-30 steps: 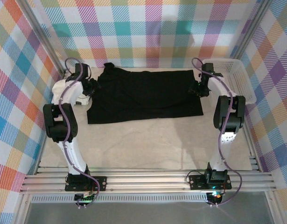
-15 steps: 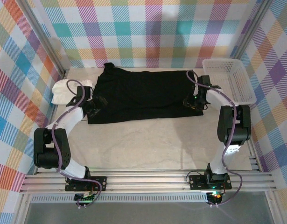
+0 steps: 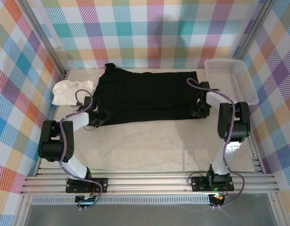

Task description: Fold the inside-out t-shirt

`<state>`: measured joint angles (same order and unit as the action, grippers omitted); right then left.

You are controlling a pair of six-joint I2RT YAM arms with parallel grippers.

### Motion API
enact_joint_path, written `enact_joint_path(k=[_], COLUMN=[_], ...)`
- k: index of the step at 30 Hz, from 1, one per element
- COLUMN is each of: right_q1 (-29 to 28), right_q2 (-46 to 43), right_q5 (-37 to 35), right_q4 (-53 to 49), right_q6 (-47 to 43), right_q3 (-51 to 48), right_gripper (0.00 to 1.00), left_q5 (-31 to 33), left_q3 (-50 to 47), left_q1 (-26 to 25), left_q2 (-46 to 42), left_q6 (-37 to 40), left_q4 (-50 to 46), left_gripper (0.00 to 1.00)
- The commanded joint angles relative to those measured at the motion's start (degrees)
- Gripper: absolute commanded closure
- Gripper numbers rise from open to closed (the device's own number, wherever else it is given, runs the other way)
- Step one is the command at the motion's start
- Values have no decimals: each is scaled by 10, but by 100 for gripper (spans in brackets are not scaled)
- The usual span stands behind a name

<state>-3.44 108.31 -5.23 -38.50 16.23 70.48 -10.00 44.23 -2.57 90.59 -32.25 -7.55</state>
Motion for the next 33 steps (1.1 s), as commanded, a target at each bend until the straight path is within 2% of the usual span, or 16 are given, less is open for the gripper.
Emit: enact_joint_path(k=[1, 7, 9, 12, 15, 17, 21, 23, 28, 33], right_q1=[3, 2, -20, -117, -217, -277, -392, -424, -472, -500], right_q2=[-40, -174, -226, -284, -288, -254, -130, -64, 75, 169], right_q5=[-24, -70, -47, 18, 105, 147, 135, 137, 149, 135], right_q4=[-63, -47, 5, 125, 250, 320, 371, 385, 352, 303], right_q6=[31, 56, 24, -73, -136, -155, -214, -245, -300, -340], right_q3=[-64, -160, -174, -187, -194, -176, -85, -36, 97, 200], right_gripper=[76, 79, 78, 76, 66, 62, 55, 53, 47, 44], left_q5=[-13, -21, -29, -37, -53, -58, -55, -43, -44, -37], left_q3=[-65, -124, -114, -84, -63, -63, -69, -70, -89, -111], left_q1=[-4, -6, -6, 1, 31, 56, 81, 83, 86, 87], left_q2=[-64, -243, -284, -266, -205, -167, -121, -108, -105, -120], left_q6=[-12, -28, -27, -25, -28, -39, -56, -58, -62, -54], left_q4=[-43, -137, -146, -137, -104, -64, -14, -4, 7, 0], left_gripper=[45, 44, 43, 42, 42, 43, 45, 47, 49, 49])
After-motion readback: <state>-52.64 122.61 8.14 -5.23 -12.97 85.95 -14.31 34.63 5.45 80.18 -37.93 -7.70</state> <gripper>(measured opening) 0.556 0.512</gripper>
